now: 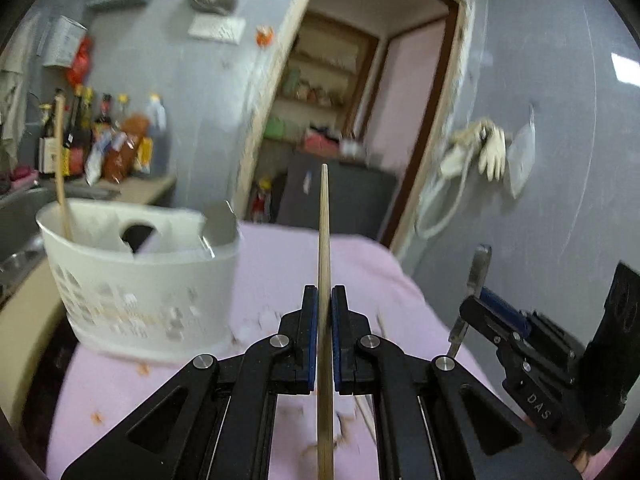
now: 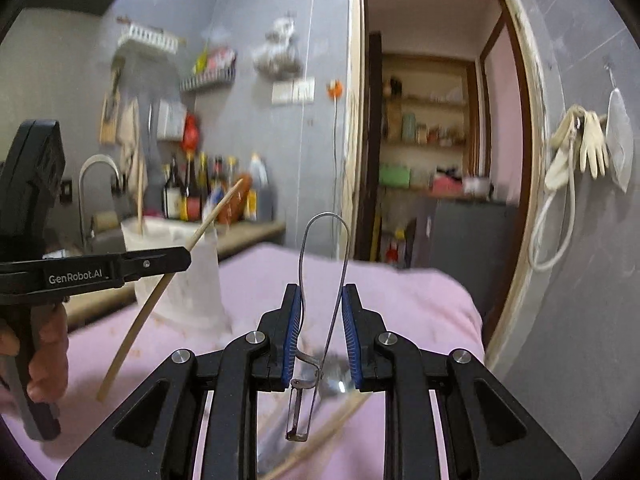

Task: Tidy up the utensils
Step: 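Lift both items and drop them into the white holder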

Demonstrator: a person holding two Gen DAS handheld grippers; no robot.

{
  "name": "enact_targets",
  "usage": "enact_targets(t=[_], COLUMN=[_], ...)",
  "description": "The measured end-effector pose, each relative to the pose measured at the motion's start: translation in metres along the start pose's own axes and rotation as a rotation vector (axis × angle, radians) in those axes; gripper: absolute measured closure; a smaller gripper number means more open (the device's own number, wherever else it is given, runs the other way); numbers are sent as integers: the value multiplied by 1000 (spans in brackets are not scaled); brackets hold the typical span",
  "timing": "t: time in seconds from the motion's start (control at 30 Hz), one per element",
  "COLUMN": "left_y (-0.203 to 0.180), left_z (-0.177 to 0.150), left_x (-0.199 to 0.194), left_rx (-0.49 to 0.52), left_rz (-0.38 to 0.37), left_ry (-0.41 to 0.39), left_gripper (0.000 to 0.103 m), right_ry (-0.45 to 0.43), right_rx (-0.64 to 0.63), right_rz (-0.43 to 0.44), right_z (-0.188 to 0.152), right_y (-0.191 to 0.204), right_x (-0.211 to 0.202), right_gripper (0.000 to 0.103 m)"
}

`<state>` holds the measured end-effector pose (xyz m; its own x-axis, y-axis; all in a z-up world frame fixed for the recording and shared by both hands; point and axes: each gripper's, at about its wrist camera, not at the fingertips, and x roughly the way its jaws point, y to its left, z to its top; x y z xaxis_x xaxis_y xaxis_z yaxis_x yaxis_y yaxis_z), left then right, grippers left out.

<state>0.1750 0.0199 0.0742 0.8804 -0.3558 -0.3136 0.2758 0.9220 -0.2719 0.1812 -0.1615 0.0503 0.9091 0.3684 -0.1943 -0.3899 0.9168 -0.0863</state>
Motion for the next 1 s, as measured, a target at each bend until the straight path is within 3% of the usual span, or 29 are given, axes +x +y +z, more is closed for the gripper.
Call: enact_targets(t=[0.23, 0.63, 0.8, 1.0], left_y=[34, 134, 163, 169], left_z=[47, 113, 122, 117], left_x=[-16, -33, -28, -14], left_rx=[-37, -119, -117, -71], left_rz=[40, 214, 294, 357], left_ry=[-155, -380, -434, -449], left_gripper=[99, 99, 99, 99], right_ry=[-103, -237, -248, -224], right_rx=[15, 92, 64, 14], right_rz=[53, 215, 234, 205], right_z=[39, 100, 103, 88], right_y=[12, 64, 91, 104], right_x=[19, 75, 101, 127], right_gripper=[84, 84, 84, 84])
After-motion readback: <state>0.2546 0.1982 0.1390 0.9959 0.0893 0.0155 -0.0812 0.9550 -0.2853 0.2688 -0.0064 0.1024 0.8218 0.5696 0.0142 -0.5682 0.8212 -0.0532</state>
